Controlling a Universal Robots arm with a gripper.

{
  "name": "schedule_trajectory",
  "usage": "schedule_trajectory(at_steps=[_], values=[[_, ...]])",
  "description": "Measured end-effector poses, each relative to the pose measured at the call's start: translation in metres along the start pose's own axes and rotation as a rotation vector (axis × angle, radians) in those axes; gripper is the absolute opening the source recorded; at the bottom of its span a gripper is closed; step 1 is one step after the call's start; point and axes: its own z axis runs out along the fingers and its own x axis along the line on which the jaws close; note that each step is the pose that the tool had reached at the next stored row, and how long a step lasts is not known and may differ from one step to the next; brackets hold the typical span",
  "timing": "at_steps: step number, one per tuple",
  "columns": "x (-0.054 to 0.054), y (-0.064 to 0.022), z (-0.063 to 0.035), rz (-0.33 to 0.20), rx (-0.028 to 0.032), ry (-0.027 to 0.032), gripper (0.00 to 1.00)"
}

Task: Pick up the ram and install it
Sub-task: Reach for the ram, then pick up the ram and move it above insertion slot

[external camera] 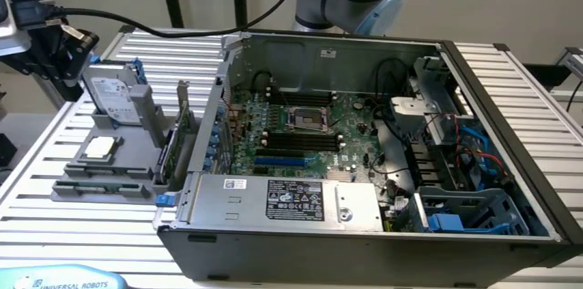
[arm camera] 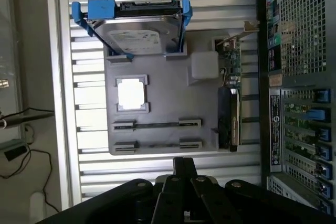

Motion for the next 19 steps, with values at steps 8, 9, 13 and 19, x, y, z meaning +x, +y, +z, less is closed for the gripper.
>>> schedule_trajectory(at_steps=[8, 9, 13, 19], values=[[0.011, -0.001, 0.0042, -0.018, 0.0042, 0.0064, 0.11], [0.011, -0.0009, 0.0046, -0.024, 0.0044, 0.0065, 0.11], [0.013, -0.0007, 0.005, -0.034, 0.0066, 0.007, 0.11], [0.013, -0.0007, 0.0051, -0.034, 0.0067, 0.0069, 0.11]])
